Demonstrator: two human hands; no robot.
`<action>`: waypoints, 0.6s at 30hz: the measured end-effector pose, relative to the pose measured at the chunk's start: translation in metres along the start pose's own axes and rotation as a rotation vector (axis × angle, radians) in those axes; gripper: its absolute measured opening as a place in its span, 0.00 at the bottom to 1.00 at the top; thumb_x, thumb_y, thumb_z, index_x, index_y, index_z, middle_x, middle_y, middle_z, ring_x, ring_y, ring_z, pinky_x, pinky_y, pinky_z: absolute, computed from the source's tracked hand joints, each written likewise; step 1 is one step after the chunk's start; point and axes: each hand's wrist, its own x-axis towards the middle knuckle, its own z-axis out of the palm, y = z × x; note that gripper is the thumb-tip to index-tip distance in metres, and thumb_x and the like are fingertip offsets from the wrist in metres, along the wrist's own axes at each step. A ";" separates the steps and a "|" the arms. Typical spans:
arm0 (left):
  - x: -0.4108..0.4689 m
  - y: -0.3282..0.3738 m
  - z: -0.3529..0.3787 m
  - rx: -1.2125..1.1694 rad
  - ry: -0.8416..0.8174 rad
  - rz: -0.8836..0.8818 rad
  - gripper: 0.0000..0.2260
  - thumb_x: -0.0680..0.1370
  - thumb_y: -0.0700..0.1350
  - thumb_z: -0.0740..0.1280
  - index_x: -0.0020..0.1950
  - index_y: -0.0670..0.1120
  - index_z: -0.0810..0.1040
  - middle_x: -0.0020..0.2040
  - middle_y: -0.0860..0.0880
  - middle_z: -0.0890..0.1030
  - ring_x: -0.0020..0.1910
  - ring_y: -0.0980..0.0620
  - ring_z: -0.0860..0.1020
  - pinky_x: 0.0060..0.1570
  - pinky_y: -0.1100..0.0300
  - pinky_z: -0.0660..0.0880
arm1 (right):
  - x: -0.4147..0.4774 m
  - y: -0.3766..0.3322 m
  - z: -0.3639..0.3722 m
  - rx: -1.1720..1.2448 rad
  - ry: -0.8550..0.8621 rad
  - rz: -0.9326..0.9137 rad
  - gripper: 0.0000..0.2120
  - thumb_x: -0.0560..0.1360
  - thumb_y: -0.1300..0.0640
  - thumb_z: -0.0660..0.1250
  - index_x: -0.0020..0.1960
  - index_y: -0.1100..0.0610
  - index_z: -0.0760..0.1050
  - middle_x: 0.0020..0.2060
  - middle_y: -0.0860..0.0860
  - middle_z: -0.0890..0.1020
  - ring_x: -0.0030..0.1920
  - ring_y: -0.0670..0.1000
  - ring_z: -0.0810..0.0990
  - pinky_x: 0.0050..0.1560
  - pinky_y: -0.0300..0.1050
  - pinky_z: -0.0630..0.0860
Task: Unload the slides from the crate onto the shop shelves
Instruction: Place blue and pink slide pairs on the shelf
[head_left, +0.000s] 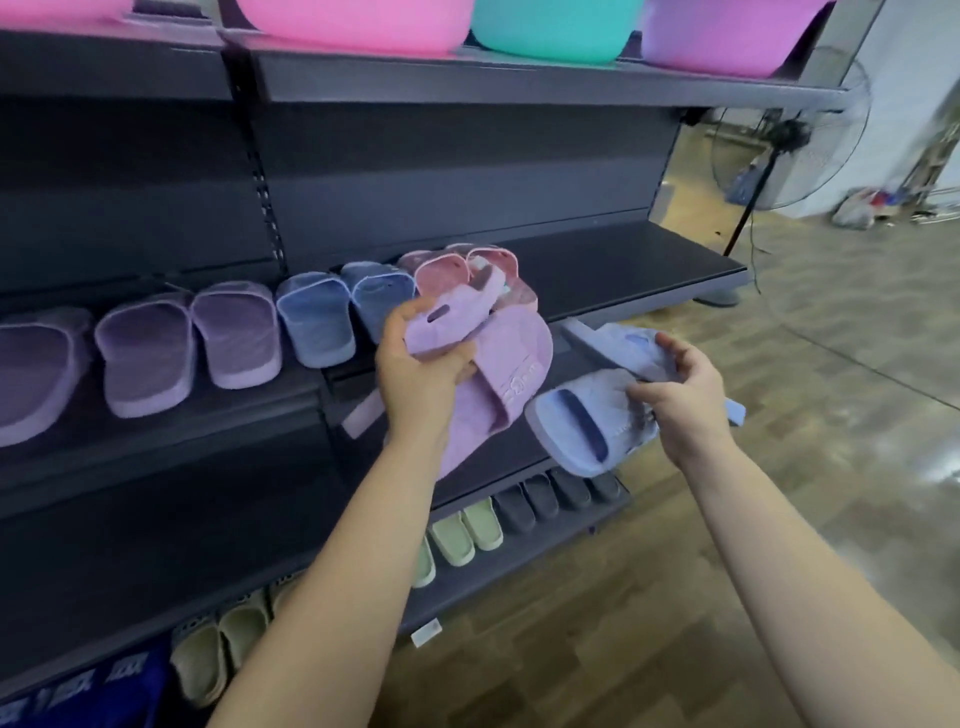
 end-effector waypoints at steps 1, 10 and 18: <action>0.011 -0.004 0.016 0.024 0.000 0.015 0.23 0.67 0.31 0.72 0.51 0.57 0.75 0.50 0.67 0.77 0.56 0.56 0.77 0.53 0.52 0.79 | 0.019 0.000 -0.004 -0.005 0.006 -0.010 0.31 0.67 0.76 0.67 0.66 0.56 0.70 0.62 0.51 0.74 0.62 0.48 0.73 0.55 0.41 0.73; 0.115 -0.054 0.156 0.036 -0.008 0.124 0.23 0.65 0.36 0.72 0.52 0.58 0.75 0.53 0.63 0.78 0.58 0.54 0.77 0.56 0.44 0.77 | 0.185 0.002 -0.025 -0.039 0.025 -0.081 0.30 0.67 0.77 0.67 0.67 0.59 0.70 0.60 0.51 0.75 0.62 0.48 0.72 0.53 0.39 0.72; 0.178 -0.110 0.260 0.176 0.055 0.246 0.24 0.68 0.32 0.71 0.55 0.56 0.72 0.60 0.50 0.77 0.56 0.57 0.77 0.56 0.62 0.75 | 0.320 0.017 -0.047 -0.079 0.006 -0.105 0.30 0.68 0.74 0.67 0.68 0.57 0.70 0.59 0.50 0.76 0.57 0.47 0.74 0.40 0.25 0.72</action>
